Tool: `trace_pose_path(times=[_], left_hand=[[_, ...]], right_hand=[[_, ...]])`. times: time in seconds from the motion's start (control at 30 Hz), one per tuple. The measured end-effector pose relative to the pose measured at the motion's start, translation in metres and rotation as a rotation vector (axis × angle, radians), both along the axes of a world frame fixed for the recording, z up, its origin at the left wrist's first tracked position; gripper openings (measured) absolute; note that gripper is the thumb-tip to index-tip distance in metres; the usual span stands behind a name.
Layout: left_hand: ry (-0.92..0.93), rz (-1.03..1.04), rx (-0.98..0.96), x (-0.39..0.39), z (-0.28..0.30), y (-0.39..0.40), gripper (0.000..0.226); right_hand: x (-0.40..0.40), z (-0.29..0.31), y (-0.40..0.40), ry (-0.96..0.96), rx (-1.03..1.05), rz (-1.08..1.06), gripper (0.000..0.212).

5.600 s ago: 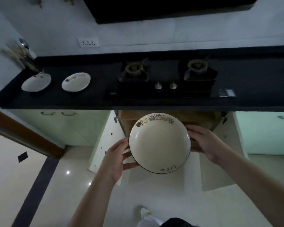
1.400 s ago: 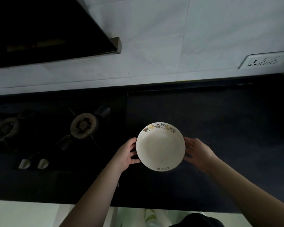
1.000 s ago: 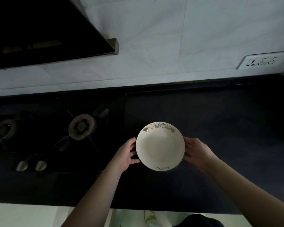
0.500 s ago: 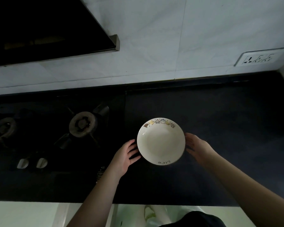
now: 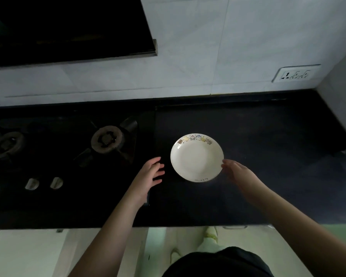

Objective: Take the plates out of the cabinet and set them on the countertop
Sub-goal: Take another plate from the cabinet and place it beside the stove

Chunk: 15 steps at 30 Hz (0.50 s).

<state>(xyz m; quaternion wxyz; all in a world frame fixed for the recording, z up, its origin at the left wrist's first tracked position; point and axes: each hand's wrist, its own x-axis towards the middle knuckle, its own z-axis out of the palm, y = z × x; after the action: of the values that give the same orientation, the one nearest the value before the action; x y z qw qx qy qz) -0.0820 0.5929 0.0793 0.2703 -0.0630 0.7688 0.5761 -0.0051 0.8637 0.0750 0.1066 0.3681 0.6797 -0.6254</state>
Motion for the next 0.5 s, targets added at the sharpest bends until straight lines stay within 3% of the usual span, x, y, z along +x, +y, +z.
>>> trace_pose_path(times=[0.13,0.2,0.33,0.43,0.5], left_hand=[[0.136,-0.215,-0.059,0.023,0.02,-0.008,0.041],[0.266,-0.345,-0.217,0.034,0.025,-0.009,0.046],[0.786,-0.633,-0.733,0.063,0.021,-0.008,0.057],[0.882,-0.703,-0.921,0.087,0.016,-0.007,0.063],[0.91,-0.721,-0.963,0.105,0.015,-0.009,0.064]], right_hand=[[0.027,0.019,-0.024,0.035,0.009,0.047,0.027],[0.043,0.032,-0.035,0.026,0.131,0.174,0.03],[0.079,0.05,-0.057,0.076,0.677,0.535,0.051],[0.109,0.047,-0.067,0.117,1.174,0.705,0.056],[0.125,0.044,-0.072,0.123,1.284,0.706,0.058]])
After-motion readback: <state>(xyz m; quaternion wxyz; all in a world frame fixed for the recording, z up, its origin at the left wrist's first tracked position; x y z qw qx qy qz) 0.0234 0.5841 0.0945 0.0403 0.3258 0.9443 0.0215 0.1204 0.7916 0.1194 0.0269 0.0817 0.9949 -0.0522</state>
